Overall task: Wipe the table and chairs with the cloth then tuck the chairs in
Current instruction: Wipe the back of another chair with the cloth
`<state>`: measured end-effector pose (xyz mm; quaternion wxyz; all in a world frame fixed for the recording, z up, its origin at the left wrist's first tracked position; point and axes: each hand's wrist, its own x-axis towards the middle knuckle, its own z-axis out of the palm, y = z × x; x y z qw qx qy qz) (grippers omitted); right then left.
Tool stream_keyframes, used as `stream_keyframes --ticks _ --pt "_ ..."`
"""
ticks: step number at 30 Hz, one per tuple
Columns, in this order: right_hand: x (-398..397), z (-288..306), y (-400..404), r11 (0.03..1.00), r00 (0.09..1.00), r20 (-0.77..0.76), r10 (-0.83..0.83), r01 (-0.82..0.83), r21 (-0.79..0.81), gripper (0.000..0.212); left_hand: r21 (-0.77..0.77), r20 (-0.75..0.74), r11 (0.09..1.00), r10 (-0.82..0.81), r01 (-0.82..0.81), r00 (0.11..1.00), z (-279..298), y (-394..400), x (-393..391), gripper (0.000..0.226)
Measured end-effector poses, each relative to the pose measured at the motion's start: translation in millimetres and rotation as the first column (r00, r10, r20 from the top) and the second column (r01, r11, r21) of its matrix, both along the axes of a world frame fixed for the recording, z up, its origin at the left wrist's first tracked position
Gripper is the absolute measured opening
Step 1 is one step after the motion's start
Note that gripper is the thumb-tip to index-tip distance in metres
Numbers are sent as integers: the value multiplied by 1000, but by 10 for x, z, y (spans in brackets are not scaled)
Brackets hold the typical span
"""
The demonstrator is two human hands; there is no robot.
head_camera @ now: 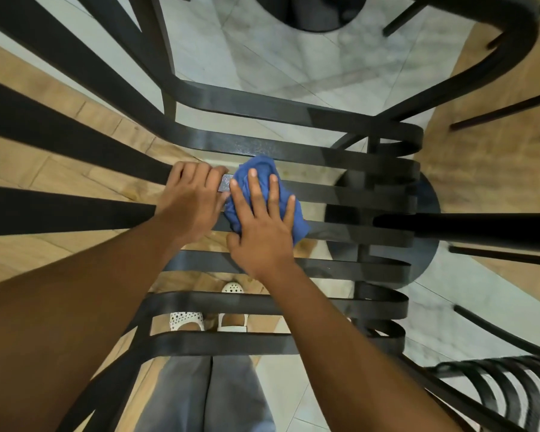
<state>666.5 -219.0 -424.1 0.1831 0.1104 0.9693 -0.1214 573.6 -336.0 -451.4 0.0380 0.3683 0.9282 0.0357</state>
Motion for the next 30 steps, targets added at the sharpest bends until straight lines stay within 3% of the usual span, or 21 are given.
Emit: stream_keyframes --ticks 4,6,8,10,12,13,14,15,17,19,20,22,25,30 --pt "209 -49 223 974 975 -97 -202 210 84 86 26 59 999 19 -21 998 -39 27 10 48" --pt "155 9 175 918 924 -50 -380 383 105 91 123 188 980 130 -155 974 5 95 21 54" --pt "7 104 85 895 892 89 -442 446 -24 92 285 320 901 232 -327 919 134 228 71 56" --pt "-98 203 118 882 912 135 -388 410 -232 75 454 365 799 237 -395 900 304 421 185 50" --pt "-76 298 333 861 902 -50 -429 392 -324 54 584 409 685 217 -436 887 450 627 328 46" --pt "-57 317 482 853 844 -204 -497 431 -293 51 612 434 654 192 -444 880 486 713 391 46" --pt "-65 320 654 851 788 -324 -524 476 -220 51 607 456 668 150 -430 877 478 797 465 48" --pt "-100 295 833 860 774 -383 -504 491 -141 51 541 472 746 113 -389 874 436 873 551 53" --pt "-224 180 1121 900 862 -276 -426 435 -30 53 245 368 948 100 -200 925 259 995 725 70" --pt "-327 5 1294 923 910 -183 -371 383 32 54 -12 244 995 100 -100 965 135 1064 838 83" --pt "-343 -55 1334 931 917 -205 -342 360 56 52 -58 213 994 107 -97 971 97 1081 852 84" --pt "-326 -154 1351 936 902 -326 -283 334 112 49 -70 174 993 107 -96 979 49 1078 816 83" --pt "-318 -224 1361 925 859 -460 -225 337 176 42 57 182 994 84 -95 980 68 997 773 73" --pt "-315 -218 1379 935 870 -460 -178 295 197 42 163 207 952 223 -258 953 55 297 568 45"
